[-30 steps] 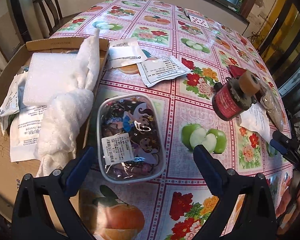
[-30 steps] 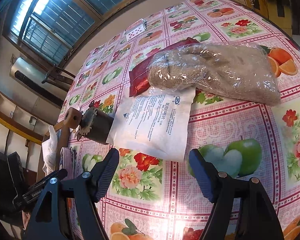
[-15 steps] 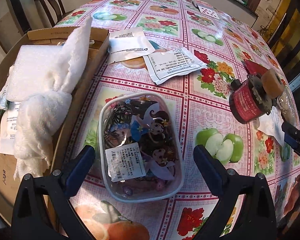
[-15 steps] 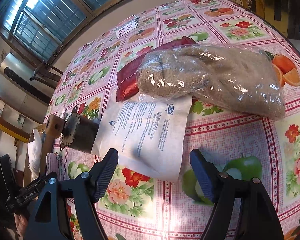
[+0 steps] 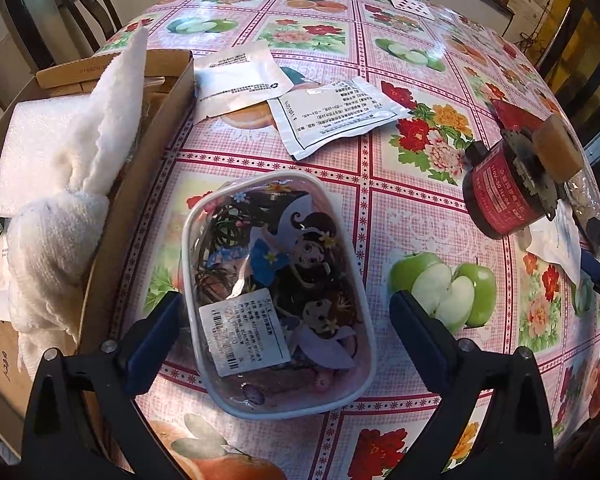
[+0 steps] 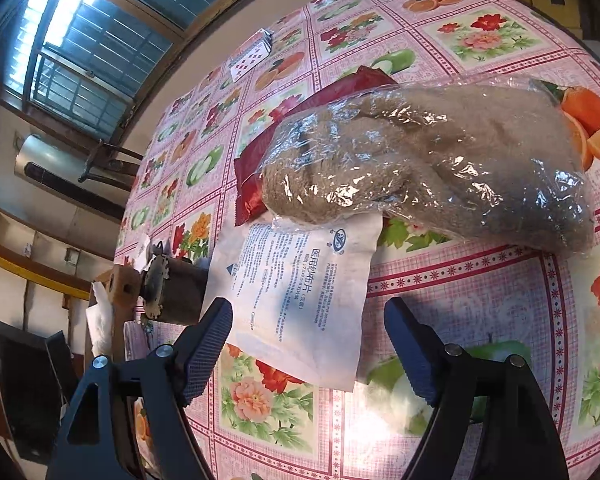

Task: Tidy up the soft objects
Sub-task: 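Grasp the clear plastic accessory box with the left tool while the right tool grasps the white paper packet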

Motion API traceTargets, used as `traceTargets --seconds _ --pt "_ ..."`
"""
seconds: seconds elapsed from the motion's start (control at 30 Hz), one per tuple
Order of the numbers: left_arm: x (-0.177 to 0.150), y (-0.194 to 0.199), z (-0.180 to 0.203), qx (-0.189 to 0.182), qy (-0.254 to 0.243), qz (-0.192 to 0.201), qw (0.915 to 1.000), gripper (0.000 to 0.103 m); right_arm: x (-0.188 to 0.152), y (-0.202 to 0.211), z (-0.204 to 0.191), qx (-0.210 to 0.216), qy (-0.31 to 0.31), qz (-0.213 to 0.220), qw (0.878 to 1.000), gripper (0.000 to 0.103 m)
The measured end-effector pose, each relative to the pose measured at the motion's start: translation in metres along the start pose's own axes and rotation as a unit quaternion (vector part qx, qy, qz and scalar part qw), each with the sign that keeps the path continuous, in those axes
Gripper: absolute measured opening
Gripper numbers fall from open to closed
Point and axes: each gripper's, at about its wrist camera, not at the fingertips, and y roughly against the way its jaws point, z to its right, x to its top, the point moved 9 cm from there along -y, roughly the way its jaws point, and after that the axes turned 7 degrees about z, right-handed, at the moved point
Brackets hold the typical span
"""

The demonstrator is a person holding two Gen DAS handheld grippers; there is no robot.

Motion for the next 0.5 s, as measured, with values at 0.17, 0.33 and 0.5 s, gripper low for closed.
traceTargets --seconds 0.17,0.33,0.5 --pt "0.000 -0.002 0.004 0.009 -0.012 0.000 0.9999 0.103 -0.003 -0.010 -0.016 0.006 0.019 -0.011 1.000 0.080" --pt "-0.002 -0.001 0.010 0.009 -0.024 0.000 0.9997 0.102 -0.007 -0.019 -0.023 -0.079 0.094 -0.013 0.992 0.044" --pt "-0.002 0.004 0.017 -0.001 -0.036 0.008 0.9993 0.089 -0.004 -0.015 -0.010 -0.103 0.102 -0.009 0.989 0.016"
